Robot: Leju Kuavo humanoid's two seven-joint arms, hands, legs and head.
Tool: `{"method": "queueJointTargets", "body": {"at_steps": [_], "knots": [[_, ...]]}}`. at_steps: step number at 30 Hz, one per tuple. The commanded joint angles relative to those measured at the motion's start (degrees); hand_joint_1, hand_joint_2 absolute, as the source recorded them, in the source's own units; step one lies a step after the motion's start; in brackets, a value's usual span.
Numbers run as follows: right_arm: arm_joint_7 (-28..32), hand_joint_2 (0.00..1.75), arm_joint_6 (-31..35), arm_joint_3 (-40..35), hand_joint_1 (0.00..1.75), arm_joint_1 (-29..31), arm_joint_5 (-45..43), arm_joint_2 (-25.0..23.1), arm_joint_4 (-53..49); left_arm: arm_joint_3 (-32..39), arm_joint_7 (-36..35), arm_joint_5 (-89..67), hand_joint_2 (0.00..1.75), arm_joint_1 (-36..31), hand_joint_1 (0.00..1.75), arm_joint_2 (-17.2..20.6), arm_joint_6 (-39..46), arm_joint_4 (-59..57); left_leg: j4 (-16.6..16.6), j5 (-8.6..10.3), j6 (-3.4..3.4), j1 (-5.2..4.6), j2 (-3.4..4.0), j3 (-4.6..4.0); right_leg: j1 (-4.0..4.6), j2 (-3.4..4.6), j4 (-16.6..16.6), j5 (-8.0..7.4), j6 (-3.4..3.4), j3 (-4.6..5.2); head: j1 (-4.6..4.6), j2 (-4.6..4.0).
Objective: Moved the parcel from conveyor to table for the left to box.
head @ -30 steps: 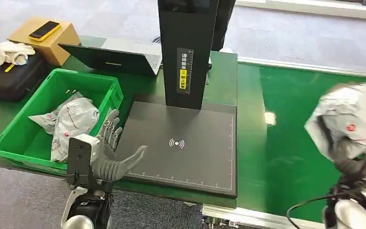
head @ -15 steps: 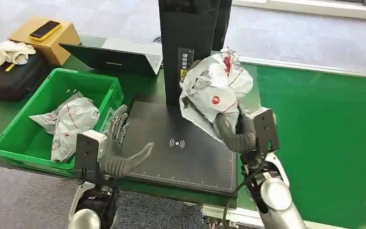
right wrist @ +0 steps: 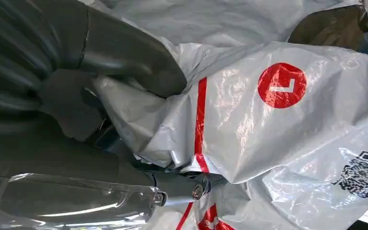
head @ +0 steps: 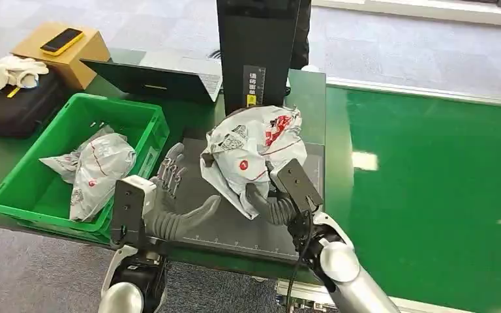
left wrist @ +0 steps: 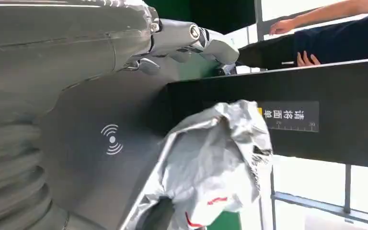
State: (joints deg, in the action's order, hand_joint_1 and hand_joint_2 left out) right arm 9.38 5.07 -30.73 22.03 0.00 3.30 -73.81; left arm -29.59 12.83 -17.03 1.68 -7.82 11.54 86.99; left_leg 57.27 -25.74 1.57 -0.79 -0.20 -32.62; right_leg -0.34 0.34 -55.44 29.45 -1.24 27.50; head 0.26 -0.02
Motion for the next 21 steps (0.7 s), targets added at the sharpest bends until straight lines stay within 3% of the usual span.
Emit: {"method": "queueJointTargets", "body": {"at_steps": [1, 6, 10, 16, 17, 18, 21], "knots": [[-0.01, 1.75, -0.05, -2.71, 1.75, 2.55, -0.33, -0.18, 5.52, -1.62, -0.4, 0.25, 1.75, -2.16, 0.0, 2.54, -0.1, -3.54, -0.11, 0.04, -0.15, 0.01, 0.06, 0.1, -0.01, 0.03, 0.07, -0.03, 0.04, -0.07, 0.0, 0.0], [-5.16, 1.75, -2.27, -4.17, 1.75, 2.03, -1.16, -0.13, 10.44, -2.49, -1.0, 0.89, 1.75, -2.63, 0.0, 3.17, -0.31, -3.77, -0.19, 0.06, -0.19, 0.0, 0.06, 0.16, -0.02, 0.02, 0.13, -0.05, 0.05, -0.13, 0.0, -0.02], [-5.34, 1.75, -2.92, -5.77, 1.75, 1.85, -1.51, -1.27, 17.45, -3.02, -1.98, 1.59, 1.75, -2.71, 0.0, 3.21, 0.48, -3.45, -0.17, 0.04, -0.15, 0.04, 0.01, 0.21, 0.02, -0.02, 0.17, -0.04, 0.05, -0.21, 0.0, 0.0], [-8.43, 1.75, -3.18, -5.82, 1.75, 1.6, -1.57, -0.26, 19.63, -2.92, -2.78, 0.83, 1.75, -0.84, 0.0, 3.53, 1.28, -1.52, -0.18, 0.02, -0.16, 0.03, 0.03, 0.2, 0.02, 0.0, 0.18, -0.02, 0.05, -0.21, 0.0, -0.02], [-9.69, 1.75, -3.54, -6.01, 1.47, 1.74, -1.43, -0.05, 20.4, -2.94, -2.95, 0.78, 1.75, -1.13, 0.0, 3.49, 1.22, -1.73, -0.23, 0.04, -0.21, 0.02, 0.01, 0.23, 0.0, -0.03, 0.21, -0.03, 0.06, -0.23, 0.0, -0.02], [-10.49, 1.75, -4.16, -6.47, 0.0, 2.09, -1.23, 0.23, 21.41, -2.95, -3.14, 0.76, 1.75, -1.43, 0.0, 3.43, 1.07, -1.97, -0.34, 0.09, -0.3, 0.0, -0.01, 0.3, -0.03, -0.07, 0.27, -0.05, 0.09, -0.28, 0.0, -0.02], [-9.28, 1.75, -4.82, -5.47, 0.0, 3.22, -2.93, 0.8, 22.59, -2.62, -3.21, 0.75, 1.75, -1.6, 0.0, 3.23, 1.08, -2.14, -0.08, 0.02, -0.11, 0.02, -0.04, 0.09, 0.01, -0.06, 0.09, -0.02, 0.03, -0.1, 0.02, 0.0]]}}
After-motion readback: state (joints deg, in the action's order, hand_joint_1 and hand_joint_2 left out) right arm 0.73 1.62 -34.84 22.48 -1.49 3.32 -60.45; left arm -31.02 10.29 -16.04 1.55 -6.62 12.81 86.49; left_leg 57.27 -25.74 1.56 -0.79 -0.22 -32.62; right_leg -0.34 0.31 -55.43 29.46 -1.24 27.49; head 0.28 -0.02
